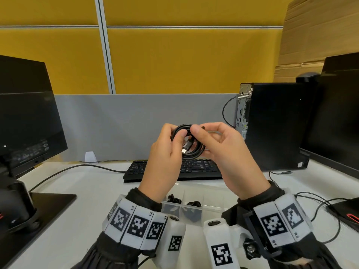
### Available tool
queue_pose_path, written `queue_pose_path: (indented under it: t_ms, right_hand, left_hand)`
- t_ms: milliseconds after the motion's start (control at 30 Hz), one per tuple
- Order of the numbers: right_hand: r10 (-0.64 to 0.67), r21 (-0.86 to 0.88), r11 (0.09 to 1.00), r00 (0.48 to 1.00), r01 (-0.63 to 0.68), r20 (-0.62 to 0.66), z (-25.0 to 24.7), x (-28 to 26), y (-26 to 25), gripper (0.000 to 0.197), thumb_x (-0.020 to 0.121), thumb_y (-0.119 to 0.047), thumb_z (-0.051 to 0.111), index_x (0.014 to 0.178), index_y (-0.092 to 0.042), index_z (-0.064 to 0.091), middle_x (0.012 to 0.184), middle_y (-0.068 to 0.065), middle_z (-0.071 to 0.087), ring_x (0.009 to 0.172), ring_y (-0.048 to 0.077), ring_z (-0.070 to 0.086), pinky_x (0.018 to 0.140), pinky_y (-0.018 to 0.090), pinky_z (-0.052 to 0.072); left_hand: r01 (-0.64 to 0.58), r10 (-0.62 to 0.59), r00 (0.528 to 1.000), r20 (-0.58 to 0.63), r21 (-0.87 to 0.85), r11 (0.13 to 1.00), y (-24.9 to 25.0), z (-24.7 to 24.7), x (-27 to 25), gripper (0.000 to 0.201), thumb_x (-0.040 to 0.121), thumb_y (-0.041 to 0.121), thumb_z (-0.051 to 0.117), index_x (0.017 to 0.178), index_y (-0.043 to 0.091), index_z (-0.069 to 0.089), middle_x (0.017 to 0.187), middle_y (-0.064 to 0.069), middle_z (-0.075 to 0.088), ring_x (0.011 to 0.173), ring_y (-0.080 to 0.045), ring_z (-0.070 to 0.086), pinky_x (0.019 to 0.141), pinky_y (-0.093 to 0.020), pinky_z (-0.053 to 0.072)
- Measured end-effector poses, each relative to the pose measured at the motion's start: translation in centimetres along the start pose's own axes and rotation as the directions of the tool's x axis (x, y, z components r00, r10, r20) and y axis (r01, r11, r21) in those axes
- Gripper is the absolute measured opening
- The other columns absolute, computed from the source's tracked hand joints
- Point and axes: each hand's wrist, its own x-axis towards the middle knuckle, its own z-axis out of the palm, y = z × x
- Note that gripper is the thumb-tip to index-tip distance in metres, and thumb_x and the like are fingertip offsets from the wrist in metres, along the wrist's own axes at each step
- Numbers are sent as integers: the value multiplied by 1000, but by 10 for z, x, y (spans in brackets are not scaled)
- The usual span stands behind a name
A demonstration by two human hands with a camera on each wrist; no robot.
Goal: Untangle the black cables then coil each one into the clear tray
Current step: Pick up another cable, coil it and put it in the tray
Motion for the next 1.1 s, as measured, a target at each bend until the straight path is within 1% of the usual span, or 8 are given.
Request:
queue_pose_path:
  t_ms: [233,300,400,600,700,833,967,1100]
  right_hand:
    - [-26,-86,996,999,29,41,-1,2,5,22,91,-23,56,94,-4,67,86,9,73,80,16,69,80,27,56]
    - [-47,-93,994,998,51,38,0,2,6,23,92,-22,54,99,-6,69,90,10,73,84,18,69,81,28,56]
    - [-66,-120,990,997,69,26,1,2,7,22,92,-22,54,102,-11,70,93,9,73,88,22,68,81,29,56]
    - [-87,-136,987,996,85,-11,0,1,10,16,91,-23,56,95,-18,71,90,7,73,89,21,67,81,30,55]
    - [-112,-154,982,993,106,-30,-1,0,12,15,89,-25,58,94,-20,71,90,3,73,89,19,66,82,29,55]
    - [-179,-193,967,982,164,-62,0,2,14,8,88,-24,60,89,-23,68,84,-5,71,84,7,65,80,21,52]
    - [-180,-156,974,981,167,-75,0,6,16,6,86,-23,63,89,-18,65,80,-5,68,82,14,64,80,26,52]
    - [-99,-96,991,994,95,-40,-6,7,21,14,87,-21,62,96,-10,63,84,4,67,82,17,63,78,27,52]
  left_hand:
    - [-3,9,999,39,-130,991,-2,3,-2,18,100,20,34,88,18,47,72,18,61,73,6,60,64,-10,45]
    - [-16,19,1000,25,-115,993,-2,4,-2,18,100,21,34,89,18,48,75,14,59,74,3,59,64,-15,47]
    - [-57,55,998,-22,-84,995,-1,4,-2,17,100,23,36,90,19,48,74,5,52,70,-18,53,65,-35,48]
    - [-74,67,996,-64,-106,992,-1,11,-5,21,96,26,36,92,10,48,71,-4,50,70,-27,50,62,-35,44]
    - [-70,61,995,-80,-112,991,-2,15,-6,22,95,27,36,94,9,49,71,-7,52,67,-24,50,59,-31,43]
    - [-14,10,999,-31,-141,990,-5,14,-4,23,97,33,32,94,15,46,63,14,47,58,-4,44,55,-18,37]
    - [68,-61,996,71,-101,993,-9,8,-4,17,100,31,30,97,21,44,77,11,51,66,-2,47,62,-22,40]
    - [99,-85,983,164,-76,992,-13,6,-5,14,99,31,30,96,23,42,77,13,47,63,6,47,62,-13,39]
